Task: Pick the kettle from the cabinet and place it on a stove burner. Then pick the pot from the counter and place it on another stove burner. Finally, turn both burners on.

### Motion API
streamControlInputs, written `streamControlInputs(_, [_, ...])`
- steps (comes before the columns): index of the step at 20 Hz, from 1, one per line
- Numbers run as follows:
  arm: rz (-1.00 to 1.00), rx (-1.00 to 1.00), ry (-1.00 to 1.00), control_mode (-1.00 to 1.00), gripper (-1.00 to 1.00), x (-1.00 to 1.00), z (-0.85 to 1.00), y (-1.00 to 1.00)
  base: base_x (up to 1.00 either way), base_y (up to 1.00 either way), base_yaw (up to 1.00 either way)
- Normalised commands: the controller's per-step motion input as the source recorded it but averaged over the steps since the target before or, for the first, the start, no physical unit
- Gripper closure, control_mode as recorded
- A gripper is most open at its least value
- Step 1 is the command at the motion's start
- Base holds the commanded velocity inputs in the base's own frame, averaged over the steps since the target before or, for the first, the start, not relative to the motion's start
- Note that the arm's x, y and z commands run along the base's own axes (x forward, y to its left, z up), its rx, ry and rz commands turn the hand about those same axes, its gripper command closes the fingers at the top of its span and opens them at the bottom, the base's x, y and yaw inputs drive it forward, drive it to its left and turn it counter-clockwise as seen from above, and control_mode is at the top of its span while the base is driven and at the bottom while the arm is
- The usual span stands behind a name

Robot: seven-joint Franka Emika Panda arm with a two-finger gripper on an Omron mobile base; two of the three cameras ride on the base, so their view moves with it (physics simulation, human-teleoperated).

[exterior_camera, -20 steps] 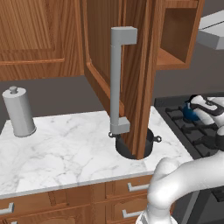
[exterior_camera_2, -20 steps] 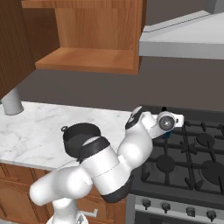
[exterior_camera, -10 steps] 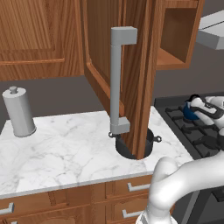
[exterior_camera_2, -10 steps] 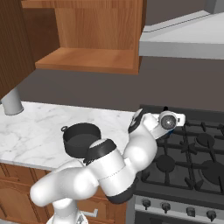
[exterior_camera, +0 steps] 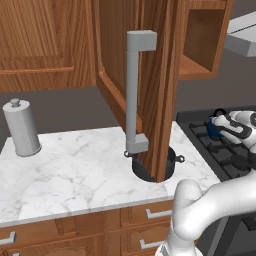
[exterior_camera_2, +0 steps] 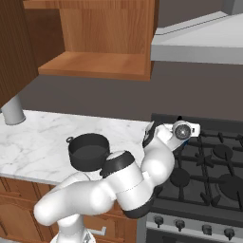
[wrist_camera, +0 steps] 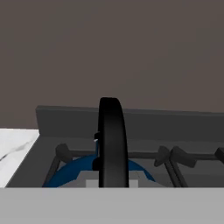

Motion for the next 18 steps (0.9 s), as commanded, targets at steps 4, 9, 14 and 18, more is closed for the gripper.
streamControlInputs(4, [0.0, 0.01, 0.0, -1.0, 1.0, 0.2, -0.2, -0.07, 0.0, 0.0, 0.0])
streamControlInputs(9, [0.0, 0.01, 0.0, -1.0, 1.0, 0.21, -0.15, -0.09, 0.0, 0.0, 0.0])
streamControlInputs(14, [0.0, 0.0, 0.0, -1.0, 1.0, 0.06, -0.21, -0.01, 0.0, 0.0, 0.0])
streamControlInputs(18, [0.0, 0.0, 0.0, -1.0, -1.0, 0.01, -0.17, 0.0, 0.0, 0.0, 0.0])
